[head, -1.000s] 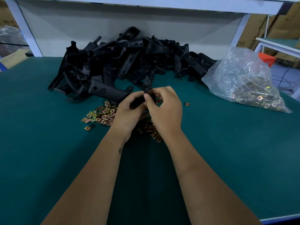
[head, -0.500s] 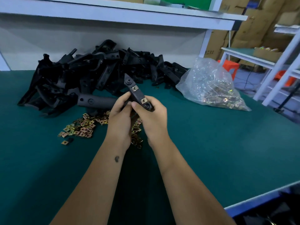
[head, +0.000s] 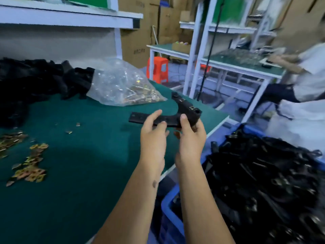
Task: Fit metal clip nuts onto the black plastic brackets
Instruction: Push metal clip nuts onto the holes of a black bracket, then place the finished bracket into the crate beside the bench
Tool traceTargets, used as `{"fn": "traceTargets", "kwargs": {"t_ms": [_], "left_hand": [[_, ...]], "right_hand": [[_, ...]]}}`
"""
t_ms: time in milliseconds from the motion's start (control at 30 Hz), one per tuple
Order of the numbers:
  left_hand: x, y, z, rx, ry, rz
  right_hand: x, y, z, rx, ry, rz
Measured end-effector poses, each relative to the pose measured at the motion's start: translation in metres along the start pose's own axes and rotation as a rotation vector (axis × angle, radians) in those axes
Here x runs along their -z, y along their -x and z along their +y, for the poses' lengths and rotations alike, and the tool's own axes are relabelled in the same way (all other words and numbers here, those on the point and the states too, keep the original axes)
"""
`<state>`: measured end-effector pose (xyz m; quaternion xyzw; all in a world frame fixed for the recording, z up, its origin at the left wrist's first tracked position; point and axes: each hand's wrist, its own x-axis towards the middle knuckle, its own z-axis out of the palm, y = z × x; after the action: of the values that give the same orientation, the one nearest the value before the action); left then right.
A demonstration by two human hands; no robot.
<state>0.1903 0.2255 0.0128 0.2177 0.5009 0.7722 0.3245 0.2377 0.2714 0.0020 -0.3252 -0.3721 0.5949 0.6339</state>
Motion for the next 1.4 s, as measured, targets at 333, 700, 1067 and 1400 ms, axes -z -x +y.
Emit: {"fn": "traceTargets", "kwargs": {"t_ms": [333, 700, 1067, 1400], "left_hand": [[-0.052, 0.058, -0.107, 0.481, -0.432, -0.627], [-0.002, 0.048, -0.133, 0.716, -0.688, -0.551], [-0.045, 0.038, -0.071, 0.424, -0.457, -0.718], [0.058, -0.022, 0.035, -0.084, -0.194, -0.082]], "right_hand": [[0.193, -0.039, -0.002, -0.006, 0.126, 0.528], [0.232, -0.039, 0.045, -0.350, 0.802, 0.514], [0.132, -0.037, 0.011, 0.121, 0.639, 0.713], [-0.076, 0.008, 0.025, 0.299, 0.481, -0.065]]}}
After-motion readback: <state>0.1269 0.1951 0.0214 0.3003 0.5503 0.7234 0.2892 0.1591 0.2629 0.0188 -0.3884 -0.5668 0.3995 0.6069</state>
